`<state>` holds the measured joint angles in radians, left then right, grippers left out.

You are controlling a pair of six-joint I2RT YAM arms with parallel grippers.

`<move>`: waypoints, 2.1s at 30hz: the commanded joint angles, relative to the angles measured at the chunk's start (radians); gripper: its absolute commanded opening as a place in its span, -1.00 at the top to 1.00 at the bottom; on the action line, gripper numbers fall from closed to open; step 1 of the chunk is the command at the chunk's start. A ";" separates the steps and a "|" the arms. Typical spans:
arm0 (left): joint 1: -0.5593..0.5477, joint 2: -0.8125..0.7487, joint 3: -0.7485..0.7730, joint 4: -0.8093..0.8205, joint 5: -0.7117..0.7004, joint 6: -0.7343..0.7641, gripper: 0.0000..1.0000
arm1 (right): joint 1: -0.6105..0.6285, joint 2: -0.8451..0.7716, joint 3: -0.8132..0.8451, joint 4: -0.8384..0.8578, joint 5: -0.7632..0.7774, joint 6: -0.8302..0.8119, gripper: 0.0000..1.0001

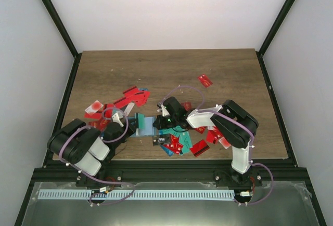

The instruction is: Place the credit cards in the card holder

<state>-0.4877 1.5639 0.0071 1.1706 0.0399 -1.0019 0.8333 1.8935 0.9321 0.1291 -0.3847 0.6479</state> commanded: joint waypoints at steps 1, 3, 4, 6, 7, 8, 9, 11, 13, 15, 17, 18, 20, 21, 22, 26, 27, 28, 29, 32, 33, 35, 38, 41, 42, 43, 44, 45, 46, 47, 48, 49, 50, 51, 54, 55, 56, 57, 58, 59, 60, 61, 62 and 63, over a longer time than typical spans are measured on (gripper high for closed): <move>-0.012 0.034 -0.088 0.073 0.026 -0.026 0.92 | 0.007 0.049 -0.037 -0.125 0.050 0.004 0.99; -0.013 0.032 -0.102 0.073 0.025 -0.035 0.92 | 0.007 0.051 -0.033 -0.130 0.056 0.003 0.99; -0.014 0.029 -0.107 0.068 0.025 -0.040 0.92 | 0.007 0.050 -0.032 -0.131 0.057 0.003 0.99; -0.014 0.018 -0.115 0.048 0.027 -0.042 0.92 | 0.007 0.053 -0.032 -0.132 0.058 0.005 0.99; -0.014 0.011 -0.117 0.034 0.030 -0.041 0.92 | 0.007 0.054 -0.032 -0.132 0.060 0.007 0.99; -0.014 0.001 -0.118 0.019 0.034 -0.038 0.92 | 0.007 0.055 -0.031 -0.133 0.061 0.008 0.99; -0.014 -0.006 -0.119 0.006 0.038 -0.032 0.92 | 0.007 0.057 -0.030 -0.135 0.061 0.009 0.99; -0.014 -0.024 -0.117 -0.017 0.054 -0.019 0.92 | 0.007 0.062 -0.030 -0.137 0.065 0.011 0.99; -0.014 -0.039 -0.115 -0.047 0.064 -0.010 0.92 | 0.007 0.067 -0.029 -0.142 0.069 0.011 0.99; -0.013 -0.049 -0.115 -0.065 0.073 -0.005 0.92 | 0.006 0.070 -0.026 -0.143 0.069 0.013 0.99; -0.014 -0.056 -0.116 -0.085 0.075 -0.002 0.92 | 0.007 0.072 -0.024 -0.144 0.069 0.013 0.99; -0.014 -0.058 -0.117 -0.093 0.076 0.001 0.92 | 0.007 0.072 -0.023 -0.143 0.070 0.014 0.99; -0.014 -0.060 -0.121 -0.105 0.079 0.002 0.92 | 0.007 0.073 -0.022 -0.144 0.070 0.013 0.99; -0.013 -0.061 -0.124 -0.106 0.080 0.002 0.92 | 0.007 0.073 -0.021 -0.146 0.070 0.013 0.99; -0.014 -0.062 -0.128 -0.110 0.079 0.002 0.92 | 0.007 0.075 -0.020 -0.147 0.071 0.013 0.99; -0.014 -0.070 -0.141 -0.126 0.077 -0.004 0.92 | 0.007 0.077 -0.020 -0.148 0.071 0.013 0.99; -0.013 -0.074 -0.142 -0.128 0.077 -0.005 0.92 | 0.007 0.077 -0.019 -0.148 0.071 0.015 0.99; -0.014 -0.077 -0.146 -0.134 0.078 -0.004 0.92 | 0.007 0.077 -0.019 -0.149 0.070 0.015 0.99; -0.014 -0.076 -0.146 -0.135 0.080 -0.003 0.92 | 0.007 0.078 -0.019 -0.148 0.069 0.015 0.99; -0.014 -0.072 -0.145 -0.135 0.091 -0.004 0.92 | 0.007 0.079 -0.016 -0.148 0.069 0.014 0.99; -0.014 -0.069 -0.145 -0.133 0.097 -0.004 0.92 | 0.007 0.079 -0.016 -0.148 0.069 0.015 0.99; -0.014 -0.063 -0.147 -0.132 0.108 -0.007 0.92 | 0.007 0.081 -0.016 -0.148 0.070 0.016 0.99; -0.014 -0.051 -0.149 -0.140 0.123 -0.014 0.92 | 0.007 0.081 -0.015 -0.148 0.069 0.015 0.99; -0.014 -0.044 -0.167 -0.138 0.134 -0.031 0.92 | 0.007 0.081 -0.015 -0.148 0.070 0.017 0.99; -0.013 -0.045 -0.173 -0.133 0.137 -0.038 0.92 | 0.007 0.081 -0.015 -0.150 0.071 0.016 0.99; -0.014 -0.048 -0.180 -0.135 0.140 -0.044 0.92 | 0.007 0.082 -0.015 -0.149 0.071 0.016 0.99; -0.013 -0.055 -0.184 -0.142 0.141 -0.048 0.92 | 0.007 0.081 -0.015 -0.149 0.070 0.018 0.99; -0.013 -0.063 -0.185 -0.156 0.140 -0.050 0.92 | 0.007 0.081 -0.015 -0.148 0.071 0.018 0.99; -0.014 -0.075 -0.186 -0.179 0.137 -0.052 0.92 | 0.007 0.081 -0.015 -0.148 0.070 0.018 0.99; -0.013 -0.089 -0.186 -0.200 0.135 -0.052 0.92 | 0.007 0.081 -0.015 -0.148 0.069 0.019 0.99; -0.014 -0.107 -0.186 -0.227 0.133 -0.051 0.92 | 0.007 0.082 -0.013 -0.148 0.070 0.019 0.99; -0.014 -0.130 -0.186 -0.254 0.129 -0.049 0.92 | 0.007 0.080 -0.013 -0.149 0.070 0.019 0.99; -0.014 -0.158 -0.186 -0.291 0.127 -0.048 0.92 | 0.007 0.080 -0.014 -0.149 0.070 0.019 0.99; -0.014 -0.205 -0.182 -0.337 0.122 -0.046 0.92 | 0.007 0.079 -0.015 -0.150 0.070 0.019 0.99; -0.014 -0.351 -0.164 -0.518 0.086 -0.021 0.92 | 0.007 0.079 -0.017 -0.149 0.070 0.019 0.99; -0.014 -0.408 -0.151 -0.592 0.063 -0.008 0.92 | 0.007 0.080 -0.015 -0.148 0.070 0.019 0.99; -0.014 -0.464 -0.139 -0.669 0.053 0.008 0.92 | 0.007 0.082 -0.015 -0.147 0.068 0.020 0.99; -0.014 -0.524 -0.128 -0.743 0.030 0.022 0.92 | 0.007 0.082 -0.015 -0.145 0.067 0.019 0.99; -0.014 -0.580 -0.120 -0.808 0.017 0.032 0.92 | 0.007 0.082 -0.015 -0.145 0.065 0.019 0.99; -0.014 -0.634 -0.117 -0.858 0.011 0.039 0.92 | 0.007 0.081 -0.015 -0.143 0.064 0.019 0.99; -0.012 -0.678 -0.116 -0.891 0.010 0.046 0.92 | 0.007 0.082 -0.014 -0.143 0.063 0.020 0.99; -0.013 -0.712 -0.117 -0.920 0.014 0.050 0.92 | 0.007 0.082 -0.012 -0.143 0.064 0.019 0.99; -0.012 -0.738 -0.121 -0.930 0.018 0.052 0.92 | 0.007 0.084 -0.011 -0.143 0.062 0.019 0.99; -0.012 -0.752 -0.129 -0.930 0.021 0.051 0.92 | 0.007 0.085 -0.010 -0.142 0.060 0.019 0.99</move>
<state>-0.4980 0.8883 0.0071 0.4240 0.0788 -0.9894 0.8337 1.9007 0.9417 0.1223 -0.3851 0.6678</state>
